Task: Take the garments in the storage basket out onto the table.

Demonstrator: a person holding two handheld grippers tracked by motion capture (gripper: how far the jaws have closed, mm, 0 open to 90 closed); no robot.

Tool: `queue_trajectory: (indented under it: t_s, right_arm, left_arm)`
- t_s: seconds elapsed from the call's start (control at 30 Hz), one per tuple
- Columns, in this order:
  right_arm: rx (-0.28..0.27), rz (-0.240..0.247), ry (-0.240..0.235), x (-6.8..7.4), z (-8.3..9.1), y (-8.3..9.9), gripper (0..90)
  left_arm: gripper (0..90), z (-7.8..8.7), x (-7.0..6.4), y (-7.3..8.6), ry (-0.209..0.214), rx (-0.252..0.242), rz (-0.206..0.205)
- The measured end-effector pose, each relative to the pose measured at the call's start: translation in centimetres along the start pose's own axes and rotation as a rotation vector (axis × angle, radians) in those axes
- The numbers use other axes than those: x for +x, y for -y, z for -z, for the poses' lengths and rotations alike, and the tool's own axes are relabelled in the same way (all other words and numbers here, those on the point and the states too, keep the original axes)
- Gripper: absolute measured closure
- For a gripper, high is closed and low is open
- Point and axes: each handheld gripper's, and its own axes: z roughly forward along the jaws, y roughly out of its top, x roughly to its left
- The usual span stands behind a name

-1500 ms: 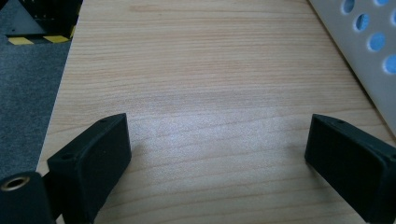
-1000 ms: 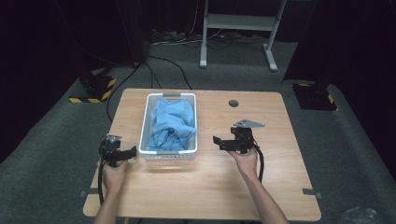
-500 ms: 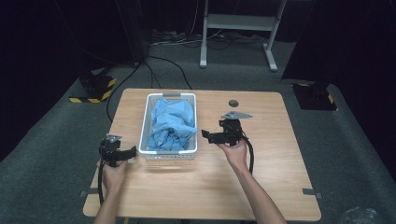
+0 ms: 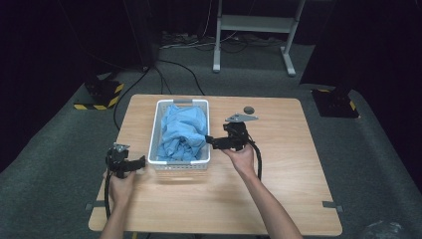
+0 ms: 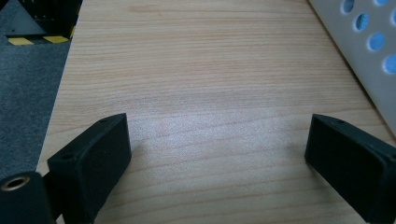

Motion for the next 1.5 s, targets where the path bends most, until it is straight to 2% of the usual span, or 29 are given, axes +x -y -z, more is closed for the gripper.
queue_trajectory:
  t_s: [0.6,0.77,0.93,1.0,1.27,1.4,1.43,1.47,1.5]
  right_arm:
    - [0.014,0.036,-0.044,2.5,-3.8,-2.3,7.4]
    - [0.03,0.057,-0.042,3.4,-5.0,-2.7,7.6]
    - [0.037,0.044,-0.055,3.8,-6.2,-2.6,7.5]
    - [0.048,0.043,-0.063,4.1,-6.8,-2.6,7.5]
    - [0.132,0.083,-0.043,5.5,-9.8,-2.2,8.1]
    - [0.162,0.075,-0.006,5.6,-10.7,-2.0,13.6]
    - [0.166,0.073,0.007,5.6,-10.9,-1.9,21.2]
    - [0.166,0.073,0.007,5.6,-10.9,-1.9,21.2]
    - [0.166,0.069,0.017,5.6,-10.9,-1.9,31.0]
  left_arm:
    - [7.2,0.0,0.0,0.0,0.001,0.0,0.001]
    - [7.2,0.0,0.0,0.0,0.001,0.0,0.001]
    - [7.2,0.0,0.0,0.0,-0.002,0.0,0.004]
    - [7.2,0.0,0.0,0.0,-0.003,0.0,0.004]
    - [7.2,0.0,0.0,0.0,-0.003,0.0,0.004]
    - [7.2,0.0,0.0,0.0,-0.003,0.0,0.004]
    - [7.2,0.0,0.0,0.0,-0.003,0.0,0.004]
    - [7.2,0.0,0.0,0.0,-0.003,0.0,0.004]
    - [7.2,0.0,0.0,0.0,-0.003,0.0,0.004]
